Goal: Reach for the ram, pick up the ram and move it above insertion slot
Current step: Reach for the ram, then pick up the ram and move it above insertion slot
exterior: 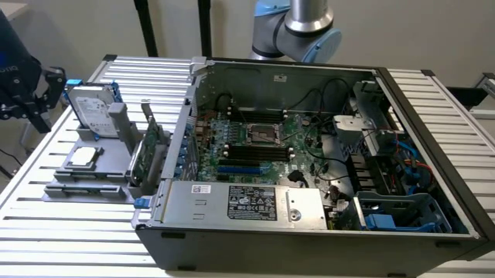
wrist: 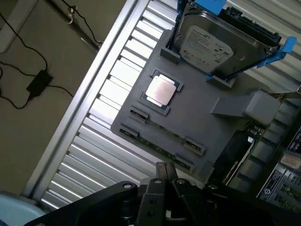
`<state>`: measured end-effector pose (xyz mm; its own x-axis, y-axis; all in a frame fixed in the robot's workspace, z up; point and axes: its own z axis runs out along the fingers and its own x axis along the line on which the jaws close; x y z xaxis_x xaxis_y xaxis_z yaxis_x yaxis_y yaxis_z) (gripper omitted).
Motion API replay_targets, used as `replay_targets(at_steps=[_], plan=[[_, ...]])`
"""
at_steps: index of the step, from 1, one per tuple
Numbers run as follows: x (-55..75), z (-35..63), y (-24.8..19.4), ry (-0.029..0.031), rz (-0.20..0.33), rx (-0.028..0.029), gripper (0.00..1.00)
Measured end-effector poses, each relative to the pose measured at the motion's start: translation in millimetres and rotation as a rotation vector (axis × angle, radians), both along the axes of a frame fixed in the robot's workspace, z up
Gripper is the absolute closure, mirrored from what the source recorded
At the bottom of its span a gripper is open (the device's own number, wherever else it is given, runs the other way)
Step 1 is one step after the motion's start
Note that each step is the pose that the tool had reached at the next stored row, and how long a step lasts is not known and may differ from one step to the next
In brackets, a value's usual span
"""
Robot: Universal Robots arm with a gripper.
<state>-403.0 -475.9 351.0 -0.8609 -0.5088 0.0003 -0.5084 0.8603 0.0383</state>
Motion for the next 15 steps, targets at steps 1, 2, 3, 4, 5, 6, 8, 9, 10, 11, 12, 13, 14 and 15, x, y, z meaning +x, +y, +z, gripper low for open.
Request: replay_targets(at_steps=[1, 2, 3, 4, 5, 6, 8, 9, 10, 11, 12, 13, 14, 15], plan=[[0.0, 0.0, 0.0, 0.0000, 0.018, 0.0000, 0.89], [0.0, 0.0, 0.0, 0.0000, 0.036, 0.0000, 0.89], [0.0, 0.0, 0.0, 0.0000, 0.054, 0.0000, 0.89], [0.0, 0.0, 0.0, -0.0001, 0.073, 0.0000, 0.89], [0.0, 0.0, 0.0, -0.0001, 0.092, 0.0000, 0.89], [0.0, 0.0, 0.0, -0.0001, 0.109, 0.0000, 0.89], [0.0, 0.0, 0.0, -0.0002, 0.146, 0.0000, 0.89], [0.0, 0.0, 0.0, -0.0002, 0.163, 0.0001, 0.89], [0.0, 0.0, 0.0, -0.0002, 0.183, 0.0000, 0.89], [0.0, 0.0, 0.0, -0.0003, 0.200, 0.0000, 0.89], [0.0, 0.0, 0.0, -0.0003, 0.219, 0.0001, 0.89], [0.0, 0.0, 0.0, -0.0003, 0.237, 0.0000, 0.89], [0.0, 0.0, 0.0, -0.0003, 0.255, 0.0000, 0.89], [0.0, 0.0, 0.0, -0.0004, 0.273, 0.0000, 0.89]])
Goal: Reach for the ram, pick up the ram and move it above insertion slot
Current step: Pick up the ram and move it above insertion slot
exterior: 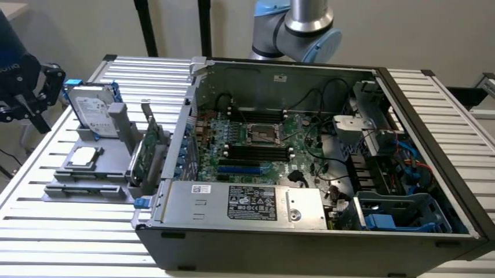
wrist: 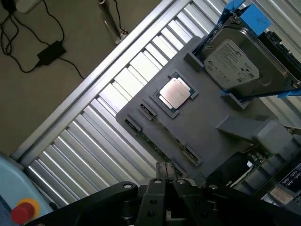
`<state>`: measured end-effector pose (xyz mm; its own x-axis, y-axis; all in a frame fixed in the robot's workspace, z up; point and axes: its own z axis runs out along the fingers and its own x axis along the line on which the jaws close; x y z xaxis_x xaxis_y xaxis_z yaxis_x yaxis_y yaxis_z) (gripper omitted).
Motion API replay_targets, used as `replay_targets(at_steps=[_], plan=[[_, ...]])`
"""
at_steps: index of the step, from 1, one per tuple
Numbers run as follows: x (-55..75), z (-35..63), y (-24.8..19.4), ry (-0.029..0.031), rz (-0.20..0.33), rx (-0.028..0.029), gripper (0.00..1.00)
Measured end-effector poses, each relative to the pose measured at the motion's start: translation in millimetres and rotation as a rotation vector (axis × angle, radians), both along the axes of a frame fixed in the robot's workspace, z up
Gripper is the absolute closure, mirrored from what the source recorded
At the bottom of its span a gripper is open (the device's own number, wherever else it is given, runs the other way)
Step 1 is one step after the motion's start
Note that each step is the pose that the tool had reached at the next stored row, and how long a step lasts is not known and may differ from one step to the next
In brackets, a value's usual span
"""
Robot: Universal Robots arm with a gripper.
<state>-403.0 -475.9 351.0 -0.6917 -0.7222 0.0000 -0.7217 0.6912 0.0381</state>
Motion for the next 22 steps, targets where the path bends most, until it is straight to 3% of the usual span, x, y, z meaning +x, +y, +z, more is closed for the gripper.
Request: replay_targets(at_steps=[22], plan=[[0.0, 0.0, 0.0, -0.0007, 0.400, 0.0000, 0.89]])
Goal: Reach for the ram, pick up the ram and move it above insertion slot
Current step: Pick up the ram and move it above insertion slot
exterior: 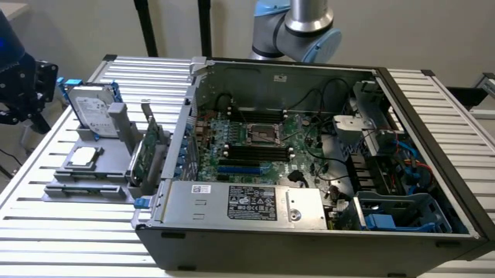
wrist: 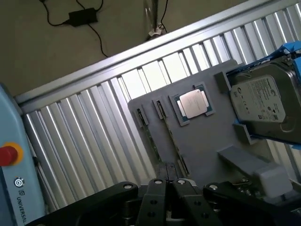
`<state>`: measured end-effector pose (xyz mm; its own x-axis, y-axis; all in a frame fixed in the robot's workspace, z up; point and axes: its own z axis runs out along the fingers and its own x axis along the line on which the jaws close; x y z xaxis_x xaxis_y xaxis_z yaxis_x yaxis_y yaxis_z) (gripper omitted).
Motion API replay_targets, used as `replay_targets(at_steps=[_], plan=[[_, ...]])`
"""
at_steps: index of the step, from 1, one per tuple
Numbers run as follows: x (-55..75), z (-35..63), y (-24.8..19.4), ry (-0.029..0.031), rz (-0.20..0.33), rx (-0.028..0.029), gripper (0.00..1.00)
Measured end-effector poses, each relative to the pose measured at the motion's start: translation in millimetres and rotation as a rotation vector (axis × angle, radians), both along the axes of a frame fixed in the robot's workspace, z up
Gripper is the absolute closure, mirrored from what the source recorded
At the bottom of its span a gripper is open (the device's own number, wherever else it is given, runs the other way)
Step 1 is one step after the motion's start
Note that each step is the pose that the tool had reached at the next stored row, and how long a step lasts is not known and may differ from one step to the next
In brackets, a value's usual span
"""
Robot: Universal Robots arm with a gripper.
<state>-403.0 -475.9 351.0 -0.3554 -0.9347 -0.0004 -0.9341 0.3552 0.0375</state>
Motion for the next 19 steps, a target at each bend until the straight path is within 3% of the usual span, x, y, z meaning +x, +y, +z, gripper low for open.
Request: replay_targets(at_steps=[13, 19], plan=[[0.0, 0.0, 0.0, -0.0054, 0.236, -0.0002, 0.89], [0.0, 0.1, 0.0, -0.0116, 0.345, -0.0006, 0.89]])
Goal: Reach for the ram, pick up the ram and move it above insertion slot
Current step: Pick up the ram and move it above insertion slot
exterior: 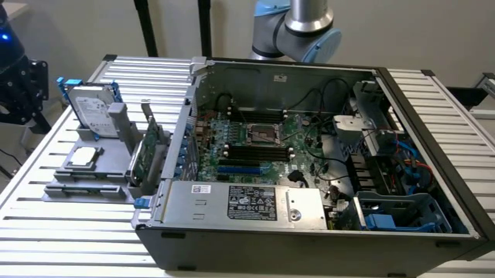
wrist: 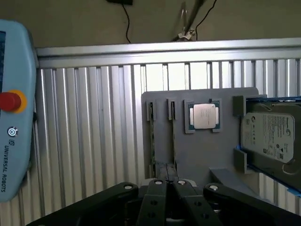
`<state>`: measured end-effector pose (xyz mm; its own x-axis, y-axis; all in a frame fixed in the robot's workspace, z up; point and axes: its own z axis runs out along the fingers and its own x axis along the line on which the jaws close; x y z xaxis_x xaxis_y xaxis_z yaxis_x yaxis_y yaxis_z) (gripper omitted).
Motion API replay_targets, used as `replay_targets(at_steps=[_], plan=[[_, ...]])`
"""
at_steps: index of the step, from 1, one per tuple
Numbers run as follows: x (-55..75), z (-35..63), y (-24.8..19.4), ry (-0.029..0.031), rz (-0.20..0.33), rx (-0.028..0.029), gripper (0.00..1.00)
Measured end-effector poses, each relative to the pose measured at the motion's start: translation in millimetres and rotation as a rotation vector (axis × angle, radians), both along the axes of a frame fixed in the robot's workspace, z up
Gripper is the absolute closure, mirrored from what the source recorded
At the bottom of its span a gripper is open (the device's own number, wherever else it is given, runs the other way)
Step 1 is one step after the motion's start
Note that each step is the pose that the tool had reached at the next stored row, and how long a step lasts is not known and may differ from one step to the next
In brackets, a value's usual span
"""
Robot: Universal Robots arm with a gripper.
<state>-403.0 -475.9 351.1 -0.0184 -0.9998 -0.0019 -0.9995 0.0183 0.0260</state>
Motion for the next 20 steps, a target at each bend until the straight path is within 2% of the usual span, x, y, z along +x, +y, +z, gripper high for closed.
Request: replay_targets(at_steps=[6, 8, 11, 13, 14, 15, 17, 18, 20], plan=[[0.0, 0.0, 0.0, -0.0119, 0.109, 0.0000, 0.89], [0.5, -0.2, 0.0, -0.0131, 0.129, 0.0004, 0.89], [0.5, -0.2, 0.0, -0.0129, 0.129, 0.0003, 0.88], [0.6, 0.0, 0.0, -0.0128, 0.129, 0.0002, 0.76], [0.6, -0.1, 0.0, -0.0128, 0.129, 0.0002, 0.76], [0.6, -0.1, 0.0, -0.0128, 0.129, 0.0002, 0.70], [0.7, -1.0, 0.0, -0.0128, 0.129, 0.0002, 0.70], [0.7, -2.7, 0.0, -0.0128, 0.128, 0.0002, 0.64], [0.8, -6.6, -0.3, -0.0129, 0.127, 0.0002, 0.64]])
